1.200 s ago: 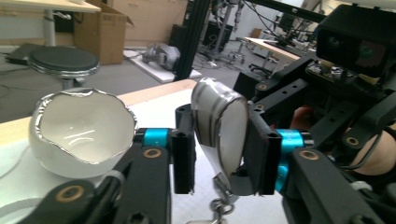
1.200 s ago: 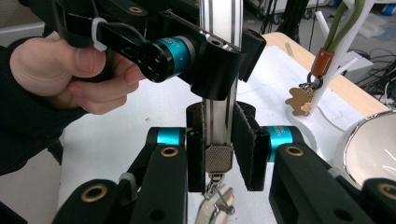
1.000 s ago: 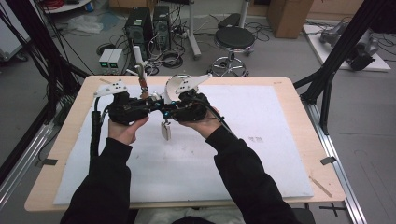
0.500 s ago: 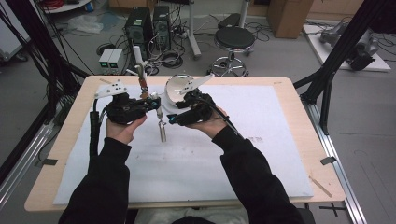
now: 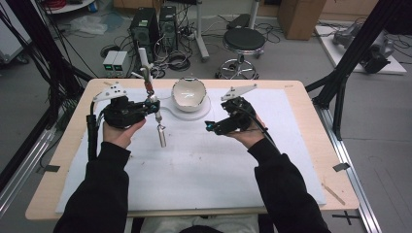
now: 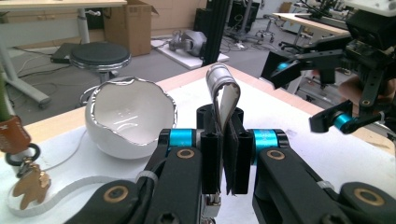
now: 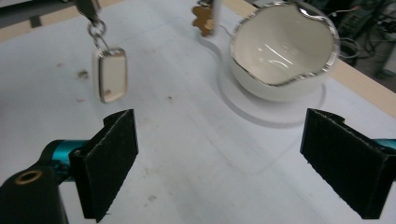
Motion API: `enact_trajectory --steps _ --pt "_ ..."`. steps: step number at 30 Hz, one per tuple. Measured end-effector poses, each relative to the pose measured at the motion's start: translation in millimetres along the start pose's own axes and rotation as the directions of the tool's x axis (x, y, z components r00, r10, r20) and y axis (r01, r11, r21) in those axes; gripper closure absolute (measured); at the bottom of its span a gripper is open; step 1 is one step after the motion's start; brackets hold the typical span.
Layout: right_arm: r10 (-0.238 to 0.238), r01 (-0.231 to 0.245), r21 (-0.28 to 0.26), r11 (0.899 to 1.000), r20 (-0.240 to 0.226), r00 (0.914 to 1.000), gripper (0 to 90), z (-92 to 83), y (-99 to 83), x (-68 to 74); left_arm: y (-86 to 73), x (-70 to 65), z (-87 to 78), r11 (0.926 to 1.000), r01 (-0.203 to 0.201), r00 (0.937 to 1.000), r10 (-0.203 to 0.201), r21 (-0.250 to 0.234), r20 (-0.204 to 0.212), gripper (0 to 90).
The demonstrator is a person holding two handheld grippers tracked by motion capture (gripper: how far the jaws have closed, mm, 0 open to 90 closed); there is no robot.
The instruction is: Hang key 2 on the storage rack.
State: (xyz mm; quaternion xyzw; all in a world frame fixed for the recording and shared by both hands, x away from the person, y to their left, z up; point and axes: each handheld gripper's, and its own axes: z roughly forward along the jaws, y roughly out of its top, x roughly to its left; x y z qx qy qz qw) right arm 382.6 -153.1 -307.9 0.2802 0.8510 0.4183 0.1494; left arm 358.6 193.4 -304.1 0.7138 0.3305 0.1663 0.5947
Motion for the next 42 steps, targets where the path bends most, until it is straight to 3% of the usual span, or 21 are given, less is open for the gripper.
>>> enact_trajectory --steps 8,18,21,29,42 --pt "0.064 -0.063 -0.019 0.998 0.041 0.9971 10.4 -20.9 -30.2 -20.1 0.6 7.6 -4.2 0.9997 -0.015 0.9994 0.015 0.019 -0.030 85.8" --pt "0.147 -0.141 -0.082 0.987 0.066 0.9870 10.4 -41.9 -76.6 -35.1 10.5 18.9 -15.6 0.9993 -0.031 0.9982 0.032 0.022 -0.051 85.8" --pt "0.168 -0.160 -0.103 0.982 0.072 0.9832 10.4 -47.2 -91.1 -37.1 14.8 24.7 -19.3 0.9985 -0.043 0.9966 0.045 0.034 -0.069 85.8" --pt "0.192 -0.177 -0.154 0.972 0.091 0.9771 10.4 -59.4 -119.8 -38.9 23.1 43.2 -30.8 0.9994 -0.032 0.9937 0.033 0.012 -0.107 85.8" --pt "0.215 -0.196 -0.152 0.969 0.120 0.9692 10.4 -61.4 -151.6 -33.5 42.5 70.4 -31.1 0.9994 -0.029 0.9853 0.031 0.016 -0.168 85.8"
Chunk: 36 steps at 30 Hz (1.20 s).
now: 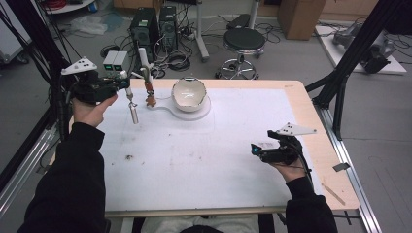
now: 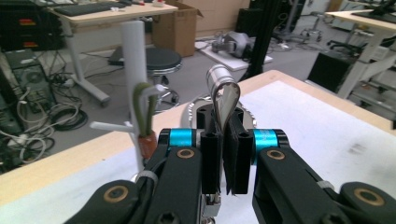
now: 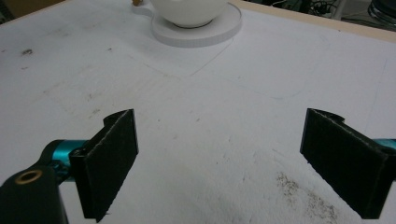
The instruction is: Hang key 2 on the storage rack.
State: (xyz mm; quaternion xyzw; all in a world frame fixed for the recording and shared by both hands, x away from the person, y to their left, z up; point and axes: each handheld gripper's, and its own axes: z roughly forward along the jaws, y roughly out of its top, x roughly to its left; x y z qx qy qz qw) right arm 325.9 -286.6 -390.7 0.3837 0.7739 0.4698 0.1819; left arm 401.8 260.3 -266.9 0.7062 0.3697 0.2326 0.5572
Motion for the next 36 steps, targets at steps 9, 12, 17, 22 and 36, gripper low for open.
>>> enact_trajectory --steps 9,12,17,22,36 --pt "0.005 -0.005 -0.003 1.000 -0.011 0.9999 10.4 -1.8 -11.0 0.2 13.3 15.5 10.8 0.9999 -0.013 0.9980 0.013 -0.003 -0.062 85.8" --pt "-0.005 0.005 -0.002 1.000 -0.018 0.9998 10.5 -0.4 -13.7 1.4 18.0 22.9 14.2 1.0000 0.004 0.9959 -0.004 -0.001 -0.090 85.8" --pt "-0.007 0.007 0.024 1.000 -0.009 0.9999 10.4 1.9 -15.3 3.1 18.6 39.3 21.0 0.9967 0.079 0.9867 -0.081 -0.020 -0.141 85.8" --pt "-0.005 0.005 0.005 1.000 -0.009 0.9999 10.4 -0.1 -14.9 2.3 16.8 53.7 28.5 0.9935 0.103 0.9799 -0.110 -0.050 -0.167 85.9" --pt "0.002 -0.002 0.000 1.000 -0.010 1.0000 10.4 -2.0 -14.8 -0.6 8.1 84.4 46.2 0.9828 0.149 0.9505 -0.173 -0.110 -0.258 86.0"
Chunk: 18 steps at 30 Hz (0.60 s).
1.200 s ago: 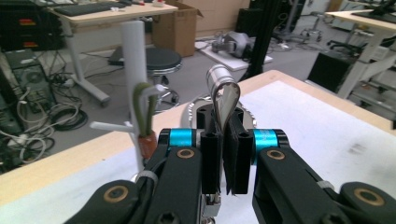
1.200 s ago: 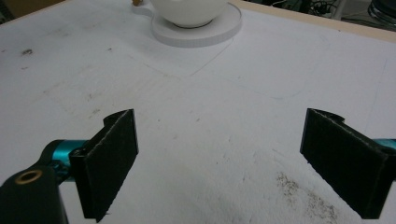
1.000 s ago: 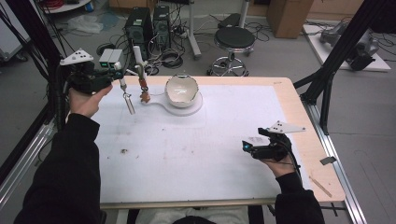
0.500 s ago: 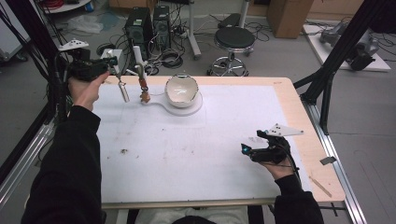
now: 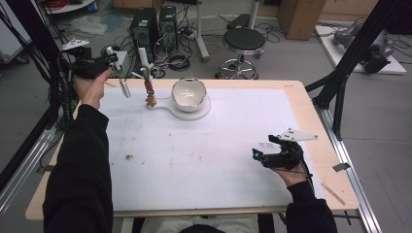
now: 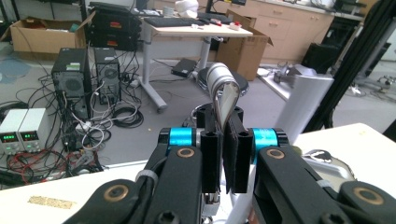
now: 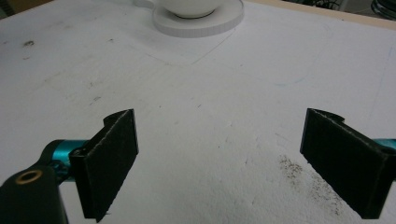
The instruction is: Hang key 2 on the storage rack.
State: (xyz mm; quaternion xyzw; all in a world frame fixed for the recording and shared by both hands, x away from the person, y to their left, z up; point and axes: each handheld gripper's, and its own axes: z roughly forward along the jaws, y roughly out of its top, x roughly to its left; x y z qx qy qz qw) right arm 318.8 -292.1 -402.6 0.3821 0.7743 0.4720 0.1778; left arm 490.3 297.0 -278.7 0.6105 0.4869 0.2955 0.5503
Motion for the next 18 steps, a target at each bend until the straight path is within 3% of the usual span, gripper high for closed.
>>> enact_trajectory --steps 7,11,15,18 --pt "-0.007 0.006 0.008 1.000 0.004 1.0000 10.5 1.6 -0.2 0.5 7.7 -5.5 12.8 0.9988 -0.046 0.9989 0.046 0.015 0.011 85.9" --pt "-0.008 0.008 0.014 1.000 0.005 1.0000 10.5 1.9 -0.4 0.7 16.1 -8.5 20.5 0.9961 -0.083 0.9965 0.083 0.029 -0.008 85.9" --pt "-0.018 0.018 0.023 1.000 0.010 0.9998 10.5 2.6 -1.5 1.1 21.4 -16.8 27.7 0.9900 -0.139 0.9900 0.139 0.027 -0.021 85.9" --pt "-0.020 0.019 0.029 0.999 0.007 0.9998 10.4 3.4 -2.8 0.9 21.2 -21.0 32.5 0.9857 -0.164 0.9864 0.164 0.038 0.001 85.9"
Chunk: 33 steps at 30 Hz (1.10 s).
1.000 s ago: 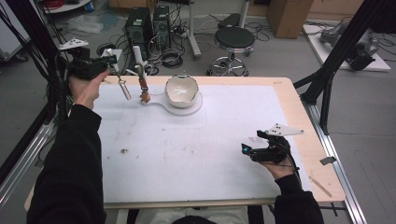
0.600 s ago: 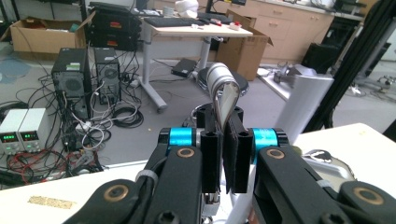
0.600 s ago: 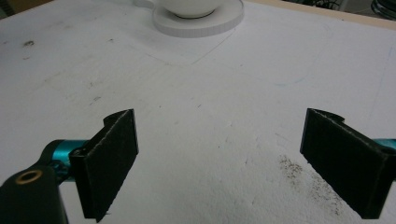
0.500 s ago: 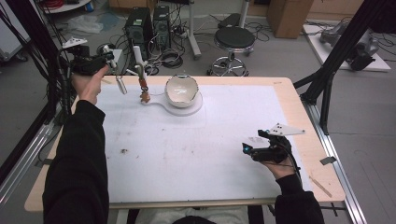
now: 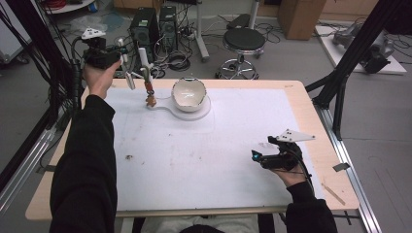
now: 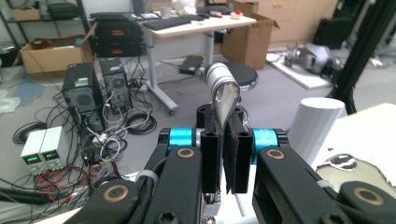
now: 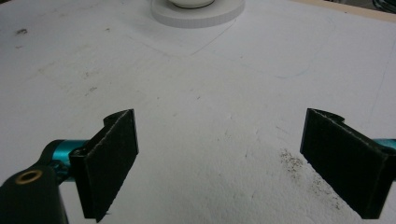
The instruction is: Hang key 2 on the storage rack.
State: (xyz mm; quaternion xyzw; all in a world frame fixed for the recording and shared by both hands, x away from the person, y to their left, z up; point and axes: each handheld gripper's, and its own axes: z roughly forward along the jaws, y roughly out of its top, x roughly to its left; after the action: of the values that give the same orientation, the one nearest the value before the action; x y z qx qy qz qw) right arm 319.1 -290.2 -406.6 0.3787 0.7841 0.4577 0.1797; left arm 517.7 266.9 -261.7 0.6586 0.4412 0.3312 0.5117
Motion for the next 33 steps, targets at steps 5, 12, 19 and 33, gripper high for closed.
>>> enact_trajectory --steps 5,12,19,33 --pt "0.004 -0.004 -0.001 1.000 0.001 1.0000 10.5 -0.4 -0.3 -0.3 0.6 -3.6 -1.2 0.9999 -0.001 0.9988 0.001 -0.011 0.050 85.9" --pt "0.004 -0.004 -0.004 1.000 0.002 1.0000 10.4 -0.5 -0.1 -0.1 2.0 -12.2 -3.7 0.9999 -0.005 0.9973 0.006 -0.015 0.073 85.7" --pt "0.004 -0.004 -0.002 1.000 -0.001 1.0000 10.4 -0.1 -0.2 -0.3 -4.2 -13.7 0.8 0.9994 0.030 0.9941 -0.028 -0.016 0.105 85.6" --pt "0.013 -0.013 -0.001 1.000 0.004 0.9999 10.5 -1.6 -1.2 -2.8 -3.8 -6.2 -1.8 0.9996 0.025 0.9972 -0.024 -0.012 0.071 85.6"
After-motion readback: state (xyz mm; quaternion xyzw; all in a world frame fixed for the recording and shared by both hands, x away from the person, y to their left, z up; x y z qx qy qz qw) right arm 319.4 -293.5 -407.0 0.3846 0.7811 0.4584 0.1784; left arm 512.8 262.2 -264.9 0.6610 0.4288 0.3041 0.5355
